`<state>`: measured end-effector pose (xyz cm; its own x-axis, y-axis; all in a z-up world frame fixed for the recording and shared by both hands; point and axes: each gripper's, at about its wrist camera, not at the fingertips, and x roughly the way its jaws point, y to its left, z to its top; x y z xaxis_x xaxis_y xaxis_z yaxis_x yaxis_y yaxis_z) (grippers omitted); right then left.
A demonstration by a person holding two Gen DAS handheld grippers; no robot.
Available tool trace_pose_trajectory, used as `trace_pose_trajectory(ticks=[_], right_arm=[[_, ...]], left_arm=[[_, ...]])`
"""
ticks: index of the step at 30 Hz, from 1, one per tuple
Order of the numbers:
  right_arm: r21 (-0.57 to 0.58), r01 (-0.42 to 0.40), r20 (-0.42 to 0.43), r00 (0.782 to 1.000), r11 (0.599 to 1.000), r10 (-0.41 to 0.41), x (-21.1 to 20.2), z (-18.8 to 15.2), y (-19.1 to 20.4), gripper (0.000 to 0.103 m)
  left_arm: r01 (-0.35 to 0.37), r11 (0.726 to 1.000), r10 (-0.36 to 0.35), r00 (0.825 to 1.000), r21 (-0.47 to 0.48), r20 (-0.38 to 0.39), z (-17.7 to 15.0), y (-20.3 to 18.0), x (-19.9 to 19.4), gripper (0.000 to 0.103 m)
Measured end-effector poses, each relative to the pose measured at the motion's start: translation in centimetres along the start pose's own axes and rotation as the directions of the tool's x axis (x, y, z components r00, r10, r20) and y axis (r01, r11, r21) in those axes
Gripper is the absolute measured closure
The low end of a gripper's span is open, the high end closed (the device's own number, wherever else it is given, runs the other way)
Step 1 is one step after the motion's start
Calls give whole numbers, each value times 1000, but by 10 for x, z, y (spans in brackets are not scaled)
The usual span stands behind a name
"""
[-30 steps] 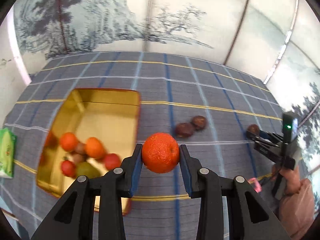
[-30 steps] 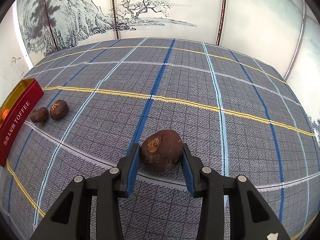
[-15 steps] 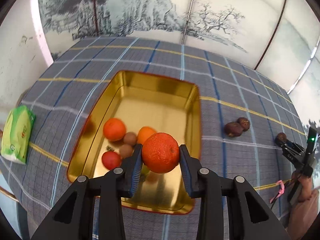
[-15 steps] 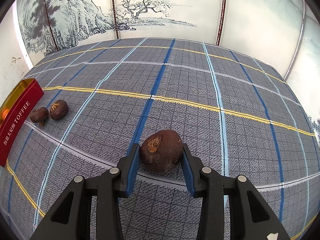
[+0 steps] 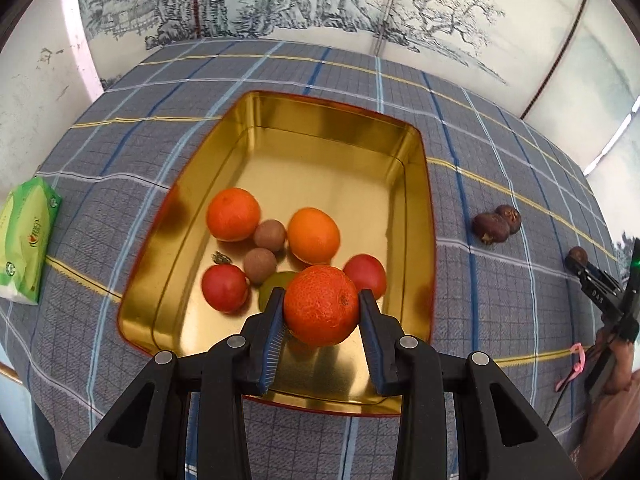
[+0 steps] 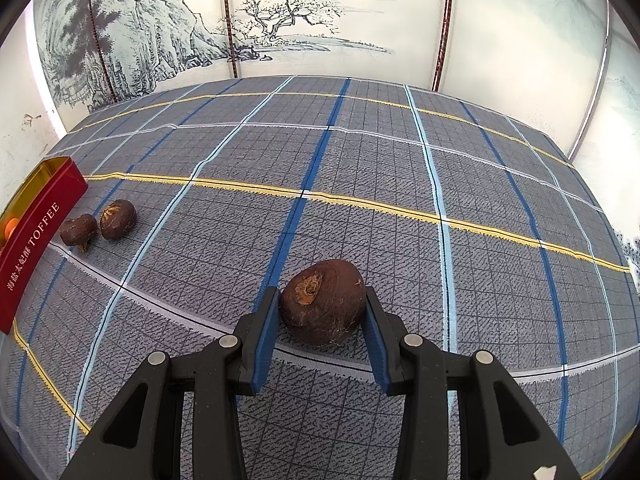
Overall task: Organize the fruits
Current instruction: 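Carry the tangerine with the left gripper into the gold tin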
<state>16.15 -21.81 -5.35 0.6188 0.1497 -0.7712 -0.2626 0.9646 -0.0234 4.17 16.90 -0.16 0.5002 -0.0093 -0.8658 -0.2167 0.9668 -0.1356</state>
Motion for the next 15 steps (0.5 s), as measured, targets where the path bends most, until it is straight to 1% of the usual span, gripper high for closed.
trace_pose_trajectory(ticks=[3,6,15], right_arm=[[0,0,1,1000,1000,0,0,0,0,65],[0,0,0,1000,1000,0,0,0,0,65],[0,0,0,1000,1000,0,0,0,1,65]], left_arm=[[18,999,-17,1000,26,-8,-3,-9,2,66],[17,999,-16,999,44,-29,-5,-16,8,66],[8,999,-5,998,42,-62,-6,-17,20,66]])
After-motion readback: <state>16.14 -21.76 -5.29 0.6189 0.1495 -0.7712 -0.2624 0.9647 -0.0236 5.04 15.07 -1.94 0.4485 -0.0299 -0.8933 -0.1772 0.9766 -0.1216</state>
